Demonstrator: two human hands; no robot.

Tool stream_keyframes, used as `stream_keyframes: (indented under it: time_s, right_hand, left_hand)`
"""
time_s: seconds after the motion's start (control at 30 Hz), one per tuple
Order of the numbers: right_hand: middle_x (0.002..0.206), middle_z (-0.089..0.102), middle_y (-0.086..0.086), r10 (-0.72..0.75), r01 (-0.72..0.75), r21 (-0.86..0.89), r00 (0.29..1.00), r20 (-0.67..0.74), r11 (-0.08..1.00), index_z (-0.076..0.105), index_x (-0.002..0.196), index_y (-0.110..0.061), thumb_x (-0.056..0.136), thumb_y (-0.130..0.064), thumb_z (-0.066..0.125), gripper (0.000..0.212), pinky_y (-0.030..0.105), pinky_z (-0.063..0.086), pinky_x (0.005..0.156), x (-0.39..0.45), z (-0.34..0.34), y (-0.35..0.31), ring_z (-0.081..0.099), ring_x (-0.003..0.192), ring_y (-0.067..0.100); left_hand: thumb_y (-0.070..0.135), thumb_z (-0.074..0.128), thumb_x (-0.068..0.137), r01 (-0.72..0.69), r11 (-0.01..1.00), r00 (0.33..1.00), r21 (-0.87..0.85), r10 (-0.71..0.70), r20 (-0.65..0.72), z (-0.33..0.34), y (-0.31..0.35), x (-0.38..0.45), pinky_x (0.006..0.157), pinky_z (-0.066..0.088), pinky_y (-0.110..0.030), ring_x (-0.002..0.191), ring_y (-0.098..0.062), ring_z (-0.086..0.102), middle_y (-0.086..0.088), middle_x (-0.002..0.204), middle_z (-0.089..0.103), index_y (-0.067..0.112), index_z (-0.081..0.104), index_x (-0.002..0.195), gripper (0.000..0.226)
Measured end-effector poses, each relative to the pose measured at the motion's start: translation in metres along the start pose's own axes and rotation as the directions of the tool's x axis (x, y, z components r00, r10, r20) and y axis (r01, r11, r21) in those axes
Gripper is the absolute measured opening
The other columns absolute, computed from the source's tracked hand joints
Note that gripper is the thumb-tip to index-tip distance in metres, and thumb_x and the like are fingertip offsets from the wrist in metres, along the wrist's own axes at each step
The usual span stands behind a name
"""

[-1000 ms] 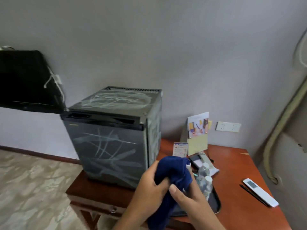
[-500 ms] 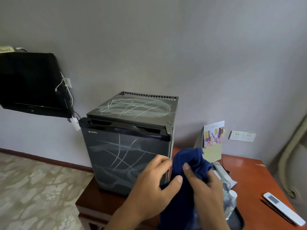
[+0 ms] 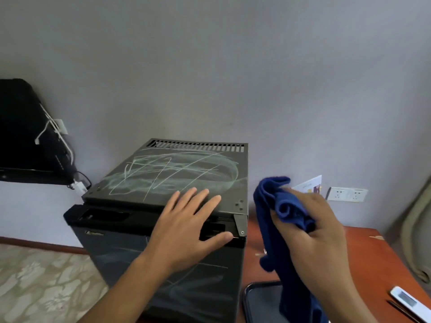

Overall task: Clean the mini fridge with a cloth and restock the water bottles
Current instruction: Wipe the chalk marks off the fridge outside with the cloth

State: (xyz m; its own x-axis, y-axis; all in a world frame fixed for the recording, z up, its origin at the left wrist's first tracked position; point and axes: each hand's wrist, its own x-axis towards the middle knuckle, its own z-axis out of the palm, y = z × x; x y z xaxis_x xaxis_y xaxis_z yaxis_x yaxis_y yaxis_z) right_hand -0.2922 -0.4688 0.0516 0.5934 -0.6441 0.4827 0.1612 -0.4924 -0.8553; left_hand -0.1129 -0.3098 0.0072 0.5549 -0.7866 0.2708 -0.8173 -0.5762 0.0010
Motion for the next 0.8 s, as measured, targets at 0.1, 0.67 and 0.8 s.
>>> stream_keyframes:
  time_s: [0.1,0.67,0.8]
  right_hand:
    - [0.101,0.054,-0.020,-0.067,0.086,-0.201,0.993,0.101,0.976,0.063,0.106,-0.058,0.084,-0.030,0.067,0.036,0.026,0.049,0.071,0.025,0.012,0.003,0.059,0.091,0.004]
    - [0.118,0.049,-0.018,0.087,0.324,-0.753,0.889,0.449,0.572,0.061,0.125,-0.052,0.089,-0.081,0.031,0.055,0.029,0.051,0.071,0.040,0.061,0.026,0.062,0.087,0.006]
    - [0.111,0.052,-0.020,0.043,0.410,-0.712,0.850,0.524,0.571,0.064,0.118,-0.052,0.095,-0.070,0.041,0.037,0.029,0.051,0.064,0.046,0.060,0.030,0.057,0.077,0.005]
  left_hand:
    - [0.088,0.018,0.090,-0.028,0.999,1.000,0.036,0.028,-0.005,0.008,-0.007,-0.003,0.123,0.024,-0.053,0.156,-0.020,0.018,0.002,0.167,0.027,0.035,0.031,0.159,0.088]
    - [0.066,0.050,0.095,-0.194,0.981,0.900,-0.007,0.175,-0.398,0.036,-0.027,-0.013,0.105,0.050,-0.054,0.135,-0.031,0.056,-0.011,0.144,0.060,0.016,0.066,0.136,0.066]
    - [0.067,0.054,0.093,-0.197,0.980,0.885,-0.014,0.171,-0.432,0.043,-0.028,-0.012,0.101,0.052,-0.055,0.133,-0.034,0.058,-0.013,0.143,0.061,0.017,0.068,0.134,0.067]
